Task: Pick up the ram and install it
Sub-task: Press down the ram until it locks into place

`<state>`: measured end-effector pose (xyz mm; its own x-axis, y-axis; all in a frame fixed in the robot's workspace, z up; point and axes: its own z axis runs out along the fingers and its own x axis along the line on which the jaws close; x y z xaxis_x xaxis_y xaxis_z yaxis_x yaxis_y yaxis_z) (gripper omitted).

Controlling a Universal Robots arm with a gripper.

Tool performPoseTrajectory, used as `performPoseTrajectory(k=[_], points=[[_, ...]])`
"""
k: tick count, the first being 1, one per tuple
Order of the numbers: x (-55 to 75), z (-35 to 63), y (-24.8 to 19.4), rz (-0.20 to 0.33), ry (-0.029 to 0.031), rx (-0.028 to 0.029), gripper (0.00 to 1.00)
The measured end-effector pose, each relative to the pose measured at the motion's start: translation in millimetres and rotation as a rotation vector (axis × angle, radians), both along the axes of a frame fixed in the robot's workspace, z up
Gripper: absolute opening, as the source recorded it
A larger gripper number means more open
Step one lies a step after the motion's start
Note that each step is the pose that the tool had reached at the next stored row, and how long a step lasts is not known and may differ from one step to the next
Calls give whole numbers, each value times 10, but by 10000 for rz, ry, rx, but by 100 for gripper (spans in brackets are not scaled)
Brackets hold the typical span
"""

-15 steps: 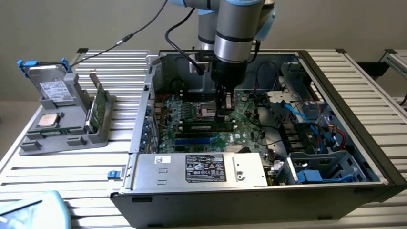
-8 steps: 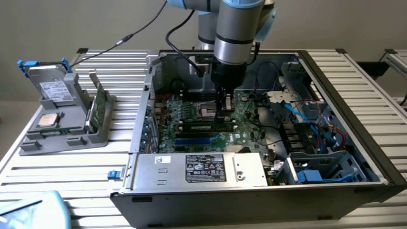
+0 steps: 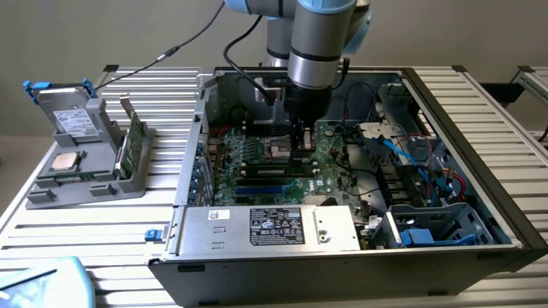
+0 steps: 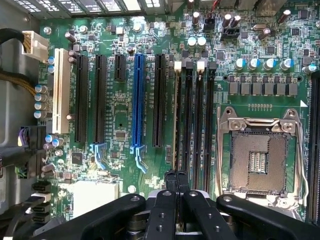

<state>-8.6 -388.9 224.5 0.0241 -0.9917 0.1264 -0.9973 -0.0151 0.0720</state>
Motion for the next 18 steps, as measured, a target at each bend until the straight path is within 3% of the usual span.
performPoseTrajectory(k=[5,9,11,18], points=[[0,-18,1,-1,-4,10,11],[-1,17,4,-1,-13,30,11],[-17,40,1,0,-5,13,11],[-184,55,2,0,-17,9,11]])
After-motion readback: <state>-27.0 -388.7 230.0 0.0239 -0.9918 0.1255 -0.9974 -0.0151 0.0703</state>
